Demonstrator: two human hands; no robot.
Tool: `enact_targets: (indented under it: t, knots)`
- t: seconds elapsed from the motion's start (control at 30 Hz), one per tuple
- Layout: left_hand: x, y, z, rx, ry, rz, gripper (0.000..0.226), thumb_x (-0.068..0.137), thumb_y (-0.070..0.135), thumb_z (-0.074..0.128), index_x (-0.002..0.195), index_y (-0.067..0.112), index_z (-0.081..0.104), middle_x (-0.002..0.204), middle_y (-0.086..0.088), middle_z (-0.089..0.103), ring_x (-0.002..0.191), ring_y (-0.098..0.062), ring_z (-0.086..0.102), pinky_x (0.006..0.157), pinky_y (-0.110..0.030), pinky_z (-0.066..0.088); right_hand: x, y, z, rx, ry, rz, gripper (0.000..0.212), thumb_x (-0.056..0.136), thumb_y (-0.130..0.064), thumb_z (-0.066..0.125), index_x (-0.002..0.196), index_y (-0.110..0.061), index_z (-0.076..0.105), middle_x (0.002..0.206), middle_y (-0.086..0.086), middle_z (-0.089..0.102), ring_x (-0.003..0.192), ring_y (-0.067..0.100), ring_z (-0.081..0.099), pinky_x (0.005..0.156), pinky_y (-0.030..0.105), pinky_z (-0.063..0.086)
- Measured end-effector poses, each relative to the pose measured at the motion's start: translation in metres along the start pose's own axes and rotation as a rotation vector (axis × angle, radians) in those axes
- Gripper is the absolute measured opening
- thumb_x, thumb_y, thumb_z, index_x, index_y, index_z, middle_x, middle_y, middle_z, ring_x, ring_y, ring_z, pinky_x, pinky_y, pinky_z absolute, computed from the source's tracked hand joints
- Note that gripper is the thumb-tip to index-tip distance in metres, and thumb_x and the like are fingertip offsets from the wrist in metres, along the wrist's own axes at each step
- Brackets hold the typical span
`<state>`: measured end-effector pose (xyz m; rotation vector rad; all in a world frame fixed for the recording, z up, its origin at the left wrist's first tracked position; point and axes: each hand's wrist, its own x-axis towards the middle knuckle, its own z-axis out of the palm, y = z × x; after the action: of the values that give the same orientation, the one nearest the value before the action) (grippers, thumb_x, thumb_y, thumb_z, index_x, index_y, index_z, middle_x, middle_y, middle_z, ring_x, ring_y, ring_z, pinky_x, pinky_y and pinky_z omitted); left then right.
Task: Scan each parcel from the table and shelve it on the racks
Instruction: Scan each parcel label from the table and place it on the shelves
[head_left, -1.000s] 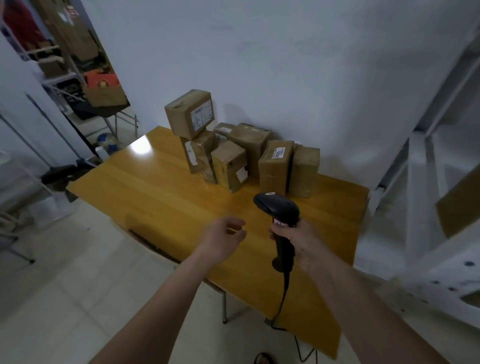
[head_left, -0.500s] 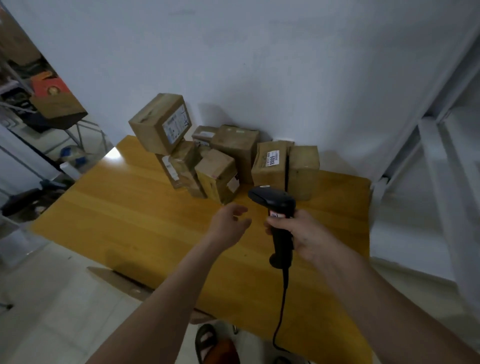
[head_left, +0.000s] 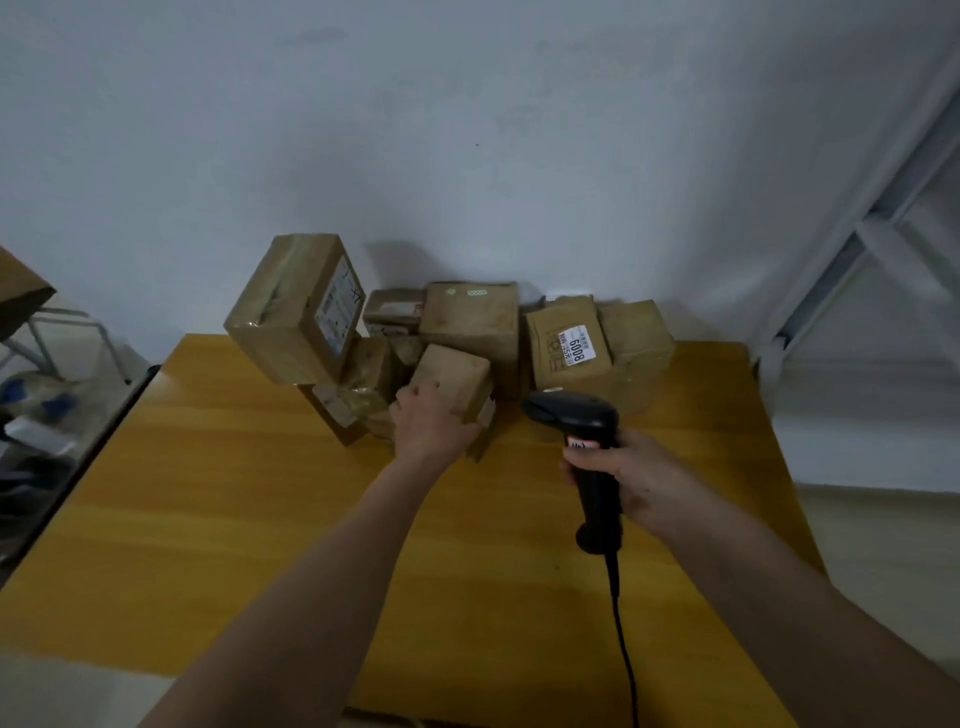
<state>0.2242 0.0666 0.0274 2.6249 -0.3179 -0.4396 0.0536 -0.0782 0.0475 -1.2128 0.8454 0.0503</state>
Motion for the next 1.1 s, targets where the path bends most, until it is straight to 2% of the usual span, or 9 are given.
enact_targets:
  t: [0.13, 0.3, 0.4, 0.47, 0.67, 0.8, 0.9, 1.1]
  knots:
    - [0.029, -0.009, -0.002, 0.029, -0.001, 0.089, 0.093, 0.076, 0.033, 0.079, 0.148, 0.013, 0.024, 0.147, -0.010, 0.026, 0.137, -0.030, 0.024, 0.108, -0.044, 0.035, 0.004, 0.008, 0.018, 0.034, 0.052, -0.014, 0.018, 0.077, -0.008, 0.076, 0.094, -0.010, 0.070, 0.078, 0.006, 0.075, 0.086, 0.026, 0.070, 0.076, 0.040, 0.047]
    - [0.048, -0.018, 0.006, 0.136, -0.006, 0.175, 0.100, 0.076, 0.041, 0.078, 0.149, 0.009, 0.018, 0.151, -0.014, 0.027, 0.140, -0.032, 0.026, 0.112, -0.044, 0.032, 0.002, 0.019, 0.032, 0.097, 0.106, -0.003, 0.021, 0.079, -0.003, 0.073, 0.099, -0.008, 0.068, 0.081, 0.012, 0.072, 0.086, 0.029, 0.067, 0.095, 0.049, 0.047]
    - [0.050, -0.019, 0.012, 0.241, 0.055, 0.167, 0.100, 0.076, 0.059, 0.069, 0.147, 0.008, 0.022, 0.147, -0.017, 0.036, 0.134, -0.035, 0.035, 0.110, -0.046, 0.029, -0.001, 0.024, 0.036, 0.124, 0.133, -0.005, 0.020, 0.081, -0.001, 0.072, 0.099, -0.007, 0.068, 0.079, 0.010, 0.071, 0.081, 0.027, 0.067, 0.096, 0.048, 0.046]
    - [0.050, -0.018, 0.015, 0.225, 0.072, 0.156, 0.100, 0.073, 0.064, 0.068, 0.145, 0.009, 0.024, 0.142, -0.017, 0.040, 0.130, -0.036, 0.038, 0.108, -0.047, 0.030, -0.003, 0.027, 0.036, 0.140, 0.156, -0.010, 0.021, 0.080, 0.000, 0.072, 0.100, -0.006, 0.068, 0.079, 0.009, 0.071, 0.081, 0.027, 0.067, 0.095, 0.047, 0.047]
    - [0.034, -0.027, 0.028, -0.097, -0.065, 0.149, 0.123, 0.066, 0.042, 0.085, 0.154, 0.018, 0.002, 0.151, -0.011, 0.022, 0.139, -0.031, 0.022, 0.111, -0.048, 0.032, -0.009, 0.028, 0.029, 0.182, 0.219, -0.020, 0.024, 0.080, -0.002, 0.072, 0.103, -0.005, 0.067, 0.086, 0.012, 0.071, 0.083, 0.026, 0.067, 0.087, 0.040, 0.050]
    - [0.003, -0.048, 0.037, -0.255, -0.112, 0.265, 0.131, 0.057, 0.035, 0.092, 0.155, 0.022, 0.004, 0.152, -0.007, 0.024, 0.139, -0.027, 0.025, 0.110, -0.047, 0.031, -0.014, 0.027, 0.020, 0.204, 0.254, -0.022, 0.023, 0.082, -0.001, 0.070, 0.104, -0.004, 0.065, 0.091, 0.015, 0.070, 0.085, 0.027, 0.066, 0.088, 0.041, 0.050]
    - [-0.022, -0.063, 0.040, -0.256, -0.130, 0.361, 0.132, 0.055, 0.035, 0.092, 0.155, 0.022, 0.007, 0.149, -0.005, 0.027, 0.137, -0.023, 0.029, 0.110, -0.044, 0.034, -0.018, 0.026, 0.015, 0.215, 0.251, -0.026, 0.019, 0.083, 0.001, 0.068, 0.101, -0.004, 0.064, 0.089, 0.015, 0.068, 0.080, 0.026, 0.065, 0.079, 0.036, 0.051]
    - [-0.058, -0.080, 0.053, -0.420, -0.223, 0.403, 0.127, 0.057, 0.008, 0.089, 0.154, 0.028, 0.009, 0.138, 0.008, 0.028, 0.131, -0.012, 0.030, 0.106, -0.034, 0.036, -0.026, 0.029, 0.005, 0.229, 0.237, -0.031, 0.015, 0.084, 0.004, 0.065, 0.098, -0.003, 0.064, 0.083, 0.015, 0.065, 0.078, 0.026, 0.061, 0.079, 0.036, 0.049]
